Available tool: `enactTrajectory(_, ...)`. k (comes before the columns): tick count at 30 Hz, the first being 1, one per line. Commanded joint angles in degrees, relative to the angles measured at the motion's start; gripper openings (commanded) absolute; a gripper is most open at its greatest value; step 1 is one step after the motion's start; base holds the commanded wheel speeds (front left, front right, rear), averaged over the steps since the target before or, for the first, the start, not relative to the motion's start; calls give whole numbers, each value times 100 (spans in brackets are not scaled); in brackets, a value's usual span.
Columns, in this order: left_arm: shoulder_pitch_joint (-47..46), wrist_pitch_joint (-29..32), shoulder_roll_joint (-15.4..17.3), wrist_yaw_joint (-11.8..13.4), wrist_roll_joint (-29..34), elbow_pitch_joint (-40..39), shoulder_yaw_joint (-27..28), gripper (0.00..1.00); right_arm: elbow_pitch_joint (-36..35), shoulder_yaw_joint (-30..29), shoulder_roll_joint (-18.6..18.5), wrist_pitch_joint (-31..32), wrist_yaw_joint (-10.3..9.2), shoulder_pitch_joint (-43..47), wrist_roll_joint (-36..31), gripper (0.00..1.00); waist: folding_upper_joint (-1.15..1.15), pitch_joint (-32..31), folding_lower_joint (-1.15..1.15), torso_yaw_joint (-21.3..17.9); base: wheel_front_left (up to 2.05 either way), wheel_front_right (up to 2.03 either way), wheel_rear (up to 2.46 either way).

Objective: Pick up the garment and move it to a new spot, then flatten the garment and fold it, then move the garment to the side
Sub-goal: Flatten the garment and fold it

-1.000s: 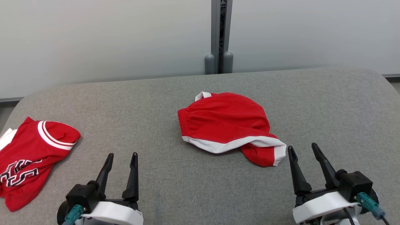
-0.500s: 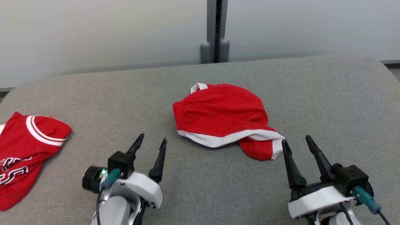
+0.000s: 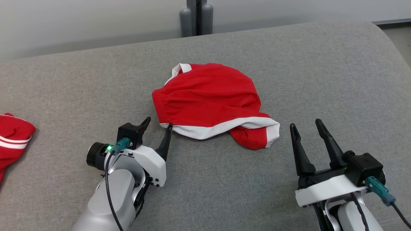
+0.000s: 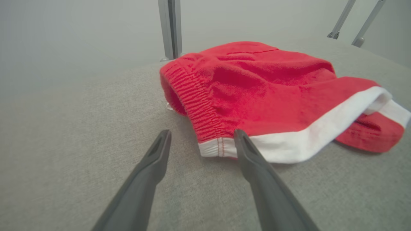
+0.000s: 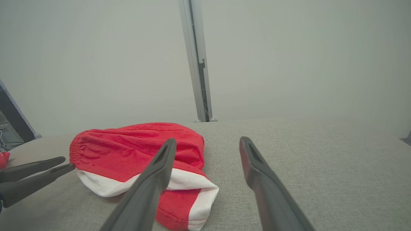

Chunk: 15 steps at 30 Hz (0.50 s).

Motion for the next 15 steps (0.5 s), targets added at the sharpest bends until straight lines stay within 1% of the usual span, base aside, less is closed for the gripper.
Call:
enactTrajectory(1, -82, -23, 26, -7, -31, 23, -6, 100, -10, -16, -35, -38, 9, -51, 13, 100, 0, 80, 0, -86, 0, 0, 0)
enactTrajectory(5, -377, -28, 27, -90, -190, 364, -216, 100, -45, -18, -36, -38, 9, -130, 28, 100, 0, 202, 0, -221, 0, 0, 0)
enactTrajectory(6, -423, -27, 27, -104, -216, 428, -247, 44, -46, -20, -36, -38, 9, -127, 32, 100, 0, 213, 0, -240, 0, 0, 0)
enactTrajectory(7, -461, -29, 25, -94, -239, 483, -273, 29, -45, -22, -36, -38, 9, -135, 34, 100, 0, 222, 0, -256, 0, 0, 0)
enactTrajectory(8, -461, -29, 25, -94, -239, 483, -273, 29, -45, -22, -36, -38, 9, -135, 34, 100, 0, 222, 0, -256, 0, 0, 0)
enactTrajectory(9, -538, -33, 26, -103, -289, 552, -309, 0, -49, -41, -36, -38, 9, -149, 32, 100, 0, 231, 0, -281, 0, 0, 0)
enactTrajectory(15, -348, -33, 32, -76, -412, 224, -72, 0, -75, -122, -34, -38, 9, -92, 31, 100, 0, 186, 0, -208, 0, 0, 0)
